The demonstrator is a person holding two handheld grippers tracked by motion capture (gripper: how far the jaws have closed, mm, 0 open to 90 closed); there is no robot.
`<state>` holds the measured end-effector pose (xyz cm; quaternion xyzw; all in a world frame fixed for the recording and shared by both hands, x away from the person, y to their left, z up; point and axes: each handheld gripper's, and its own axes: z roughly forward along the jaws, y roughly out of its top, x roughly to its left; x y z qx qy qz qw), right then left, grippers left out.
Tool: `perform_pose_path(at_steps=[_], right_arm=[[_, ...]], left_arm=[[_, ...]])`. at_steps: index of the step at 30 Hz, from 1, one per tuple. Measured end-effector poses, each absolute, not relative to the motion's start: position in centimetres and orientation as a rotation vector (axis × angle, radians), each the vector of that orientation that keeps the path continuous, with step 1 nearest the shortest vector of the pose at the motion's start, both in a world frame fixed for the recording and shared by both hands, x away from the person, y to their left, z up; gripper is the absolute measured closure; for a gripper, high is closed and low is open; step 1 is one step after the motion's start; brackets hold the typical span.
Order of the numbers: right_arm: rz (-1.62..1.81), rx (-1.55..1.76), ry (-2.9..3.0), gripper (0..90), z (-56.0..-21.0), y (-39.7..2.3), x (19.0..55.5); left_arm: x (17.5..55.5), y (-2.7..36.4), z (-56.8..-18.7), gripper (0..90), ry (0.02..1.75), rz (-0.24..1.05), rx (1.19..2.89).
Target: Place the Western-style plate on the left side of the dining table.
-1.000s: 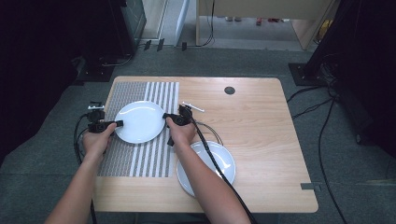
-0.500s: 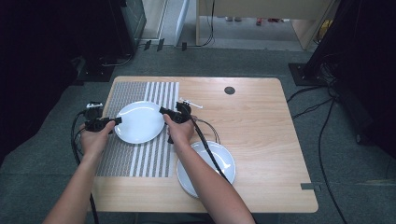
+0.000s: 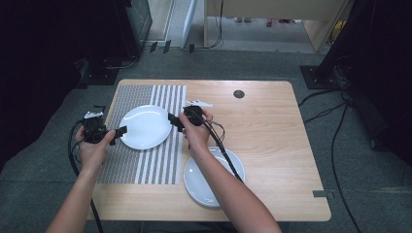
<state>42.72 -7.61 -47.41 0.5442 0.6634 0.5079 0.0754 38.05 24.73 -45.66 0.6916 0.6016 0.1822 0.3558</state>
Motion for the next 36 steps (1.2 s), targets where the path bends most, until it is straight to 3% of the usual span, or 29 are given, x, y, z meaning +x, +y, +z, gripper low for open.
perform_pose_path(at_steps=[9,22,36], right_arm=[[1.552,1.557,2.058,26.0,-45.8,-9.8,40.5],[1.559,1.555,2.076,26.2,-46.0,-15.7,37.6],[1.529,1.59,2.056,26.9,-46.7,-21.1,34.2]], left_arm=[[35.4,24.6,-45.6,8.7,1.508,0.424,1.744],[30.7,25.1,-46.7,8.8,1.475,0.409,1.734],[25.6,26.0,-48.4,8.8,1.421,0.473,1.721]])
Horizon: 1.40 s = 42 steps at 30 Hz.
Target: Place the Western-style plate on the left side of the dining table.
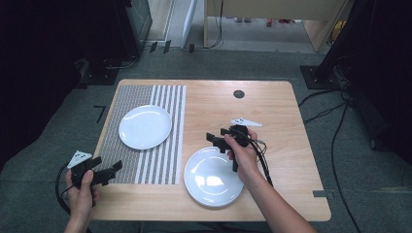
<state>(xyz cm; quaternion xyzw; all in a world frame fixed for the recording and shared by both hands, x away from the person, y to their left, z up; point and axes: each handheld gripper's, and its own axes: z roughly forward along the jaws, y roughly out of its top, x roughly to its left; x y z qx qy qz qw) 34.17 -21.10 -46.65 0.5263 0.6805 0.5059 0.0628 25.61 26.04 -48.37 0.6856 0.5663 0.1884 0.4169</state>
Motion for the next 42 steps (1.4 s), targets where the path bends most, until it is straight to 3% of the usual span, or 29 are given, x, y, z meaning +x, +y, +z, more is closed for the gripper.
perform_pose_path(at_steps=[15,42], right_arm=[[1.525,1.58,1.991,26.8,-47.5,-26.1,30.5],[1.361,1.683,1.805,26.7,-49.5,-37.2,24.2]], left_arm=[[23.4,26.9,-51.2,8.8,1.439,0.5,1.746],[23.7,26.2,-51.7,8.8,1.447,0.492,1.796]])
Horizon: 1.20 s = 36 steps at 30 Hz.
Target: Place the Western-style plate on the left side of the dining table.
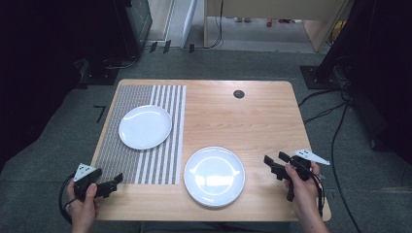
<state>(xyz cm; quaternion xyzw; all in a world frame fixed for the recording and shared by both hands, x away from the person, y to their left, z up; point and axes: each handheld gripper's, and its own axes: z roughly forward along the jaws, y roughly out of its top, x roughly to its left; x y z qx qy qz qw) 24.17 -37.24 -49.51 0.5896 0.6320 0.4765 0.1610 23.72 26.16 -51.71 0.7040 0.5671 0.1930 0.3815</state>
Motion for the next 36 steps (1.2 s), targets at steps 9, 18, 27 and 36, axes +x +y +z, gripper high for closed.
perform_pose_path(at_steps=[9,18,27,36], right_arm=[[1.303,1.729,1.777,26.7,-50.3,-40.5,22.7],[1.252,1.773,1.739,26.3,-50.7,-43.4,21.1],[1.148,1.78,1.72,25.9,-51.3,-45.6,19.8],[1.028,1.763,1.721,25.3,-52.0,-46.7,18.6]], left_arm=[[23.7,25.7,-51.7,8.8,1.449,0.529,1.835],[23.7,25.4,-51.7,8.8,1.449,0.557,1.862],[23.7,25.2,-51.7,8.8,1.448,0.567,1.875],[23.7,25.1,-51.7,8.8,1.448,0.576,1.883]])
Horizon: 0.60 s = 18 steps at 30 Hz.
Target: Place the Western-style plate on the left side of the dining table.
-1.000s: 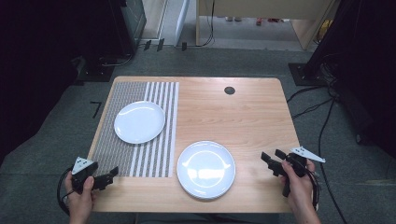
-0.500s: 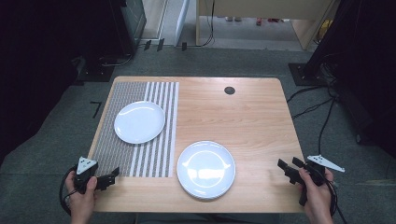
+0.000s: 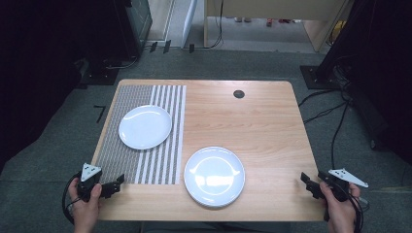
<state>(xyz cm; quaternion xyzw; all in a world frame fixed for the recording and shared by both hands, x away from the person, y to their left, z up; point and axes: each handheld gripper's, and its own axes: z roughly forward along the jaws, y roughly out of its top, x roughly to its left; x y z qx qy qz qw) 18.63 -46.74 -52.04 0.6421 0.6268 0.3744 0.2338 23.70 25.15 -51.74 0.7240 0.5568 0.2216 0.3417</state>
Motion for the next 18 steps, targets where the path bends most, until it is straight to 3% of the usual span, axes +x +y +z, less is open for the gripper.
perform_pose_path(at_steps=[18], right_arm=[[0.84,1.663,1.844,17.5,-52.5,-45.0,19.1]], left_arm=[[23.7,24.9,-51.8,8.9,1.448,0.594,1.901]])
